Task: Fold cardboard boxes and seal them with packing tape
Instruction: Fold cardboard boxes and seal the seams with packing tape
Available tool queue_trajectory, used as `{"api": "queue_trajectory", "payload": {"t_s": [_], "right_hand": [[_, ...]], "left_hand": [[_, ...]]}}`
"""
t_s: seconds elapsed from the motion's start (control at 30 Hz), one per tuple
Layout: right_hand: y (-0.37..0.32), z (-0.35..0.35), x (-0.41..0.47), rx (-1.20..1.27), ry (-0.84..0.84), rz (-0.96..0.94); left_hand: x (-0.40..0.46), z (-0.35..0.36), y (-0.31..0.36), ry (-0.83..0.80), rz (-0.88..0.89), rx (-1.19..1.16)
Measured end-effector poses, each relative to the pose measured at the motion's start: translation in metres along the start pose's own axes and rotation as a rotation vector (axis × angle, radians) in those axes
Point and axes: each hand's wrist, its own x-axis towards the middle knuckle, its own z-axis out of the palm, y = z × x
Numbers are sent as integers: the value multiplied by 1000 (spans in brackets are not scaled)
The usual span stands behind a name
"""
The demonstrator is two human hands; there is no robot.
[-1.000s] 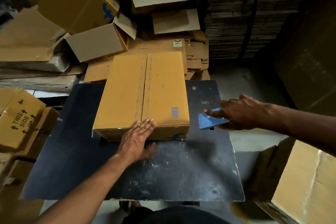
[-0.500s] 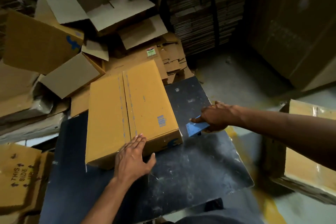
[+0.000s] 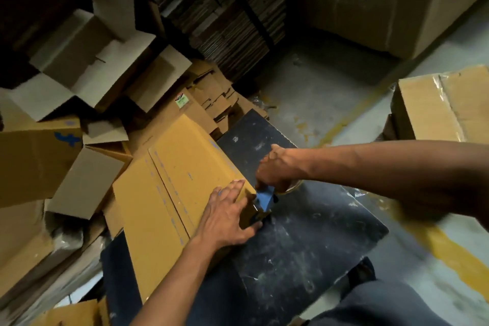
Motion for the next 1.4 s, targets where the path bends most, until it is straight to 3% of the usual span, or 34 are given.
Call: {"api": "queue_trajectory", "payload": {"t_s": [0.13, 0.23, 0.3, 0.43, 0.5, 0.57, 0.67, 0.87, 1.13, 1.2, 1.27, 1.33, 1.4], "right_hand": [[-3, 2, 2, 32, -62, 94], [-5, 35, 12, -279, -152, 101], [5, 62, 11, -241, -205, 116], [36, 103, -10, 223, -126, 177], [45, 108, -7, 190, -96, 86], [46, 104, 6, 234, -229, 170], [45, 102, 33, 336, -252, 207], [53, 105, 51, 284, -208, 256], [57, 113, 49, 259, -113, 217], [54, 113, 45, 230, -89, 219], [50, 112, 38, 185, 0, 240], [43, 114, 32, 210, 225, 265], [25, 118, 28, 365, 447, 278]], "left_hand": [[13, 4, -7, 126, 116, 44], [21, 9, -14, 224, 173, -5], [26, 10, -17, 215, 183, -16], [37, 4, -14, 85, 158, 29], [44, -4, -9, -38, 156, 84], [55, -12, -5, -162, 173, 120], [65, -22, -2, -253, 220, 95], [47, -15, -24, 5, 341, -46], [58, -16, -25, -186, 227, 13], [59, -10, -30, -90, 178, -95], [55, 1, -39, 105, 131, -222], [49, 13, -47, 266, 126, -267], [38, 25, -50, 301, 126, -286]]}}
